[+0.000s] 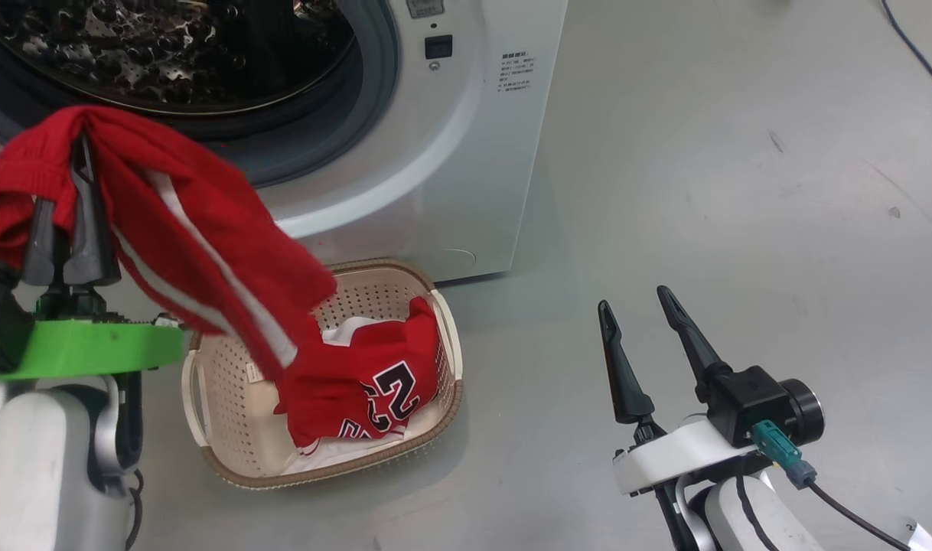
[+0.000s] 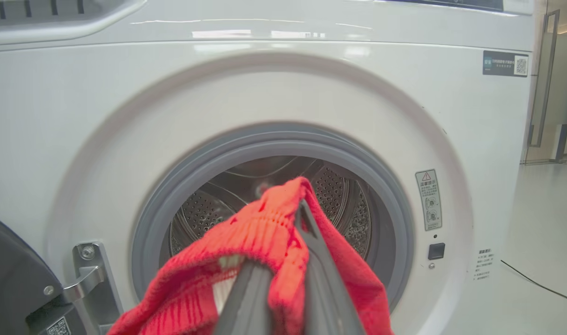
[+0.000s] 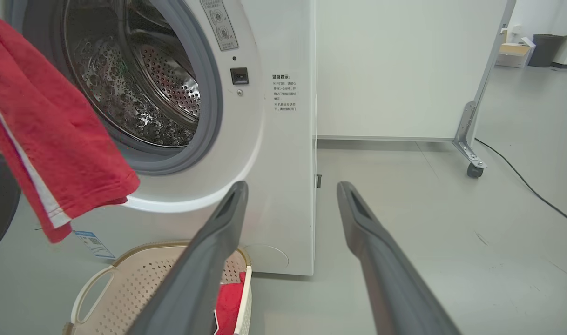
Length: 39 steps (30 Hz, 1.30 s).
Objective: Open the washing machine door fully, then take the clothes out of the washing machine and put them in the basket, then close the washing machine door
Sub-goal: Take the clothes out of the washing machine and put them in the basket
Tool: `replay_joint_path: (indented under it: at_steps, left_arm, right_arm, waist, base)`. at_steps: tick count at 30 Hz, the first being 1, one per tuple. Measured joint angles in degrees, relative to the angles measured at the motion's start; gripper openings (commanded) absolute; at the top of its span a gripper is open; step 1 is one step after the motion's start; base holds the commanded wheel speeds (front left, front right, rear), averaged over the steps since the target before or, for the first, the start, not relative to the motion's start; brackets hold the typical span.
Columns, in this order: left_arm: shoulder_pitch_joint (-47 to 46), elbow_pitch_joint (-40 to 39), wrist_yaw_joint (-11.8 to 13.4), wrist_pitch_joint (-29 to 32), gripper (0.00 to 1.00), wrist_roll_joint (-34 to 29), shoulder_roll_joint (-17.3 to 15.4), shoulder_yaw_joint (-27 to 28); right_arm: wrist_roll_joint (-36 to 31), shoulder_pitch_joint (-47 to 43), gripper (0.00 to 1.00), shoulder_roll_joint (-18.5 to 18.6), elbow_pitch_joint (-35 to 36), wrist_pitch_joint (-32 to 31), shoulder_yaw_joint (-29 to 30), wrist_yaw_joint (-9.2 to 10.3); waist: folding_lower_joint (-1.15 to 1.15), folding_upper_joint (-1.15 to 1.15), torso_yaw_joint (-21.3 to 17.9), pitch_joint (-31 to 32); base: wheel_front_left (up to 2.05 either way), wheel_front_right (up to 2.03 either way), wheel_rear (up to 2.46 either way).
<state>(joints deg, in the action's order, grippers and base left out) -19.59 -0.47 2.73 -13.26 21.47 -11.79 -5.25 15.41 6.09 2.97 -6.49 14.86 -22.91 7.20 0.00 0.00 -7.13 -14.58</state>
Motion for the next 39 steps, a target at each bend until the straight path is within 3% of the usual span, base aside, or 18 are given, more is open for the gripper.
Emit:
replay_joint_path:
  at_steps: [15, 27, 39]
  left_arm:
    - [9.0, -0.8, 0.5, 4.2, 0.00, 0.8, 1.9, -2.7]
    - [9.9, 8.5, 0.0, 9.2, 0.00, 0.6, 2.0, -6.6]
    - [1.0, 22.3, -1.3, 13.9, 0.00, -1.7, -2.0, -7.0]
  right_arm:
    - [-0.6, -0.8, 1.00, 0.3, 1.9, 0.0, -0.9, -0.05]
    - [-1.1, -0.1, 1.00, 0.2, 4.5, 0.0, -2.1, -0.05]
    - [-0.2, 4.0, 1.00, 0.1, 6.9, 0.0, -4.9, -0.05]
  waist:
    - [0.00, 0.00, -1.5, -1.2]
    - [0.00, 0.00, -4.4, -7.1]
    - [0.00, 0.00, -8.3, -15.0]
  base:
    - [0.00, 0.00, 0.00]
    - [0.00, 0.00, 0.00]
    - [0.00, 0.00, 0.00]
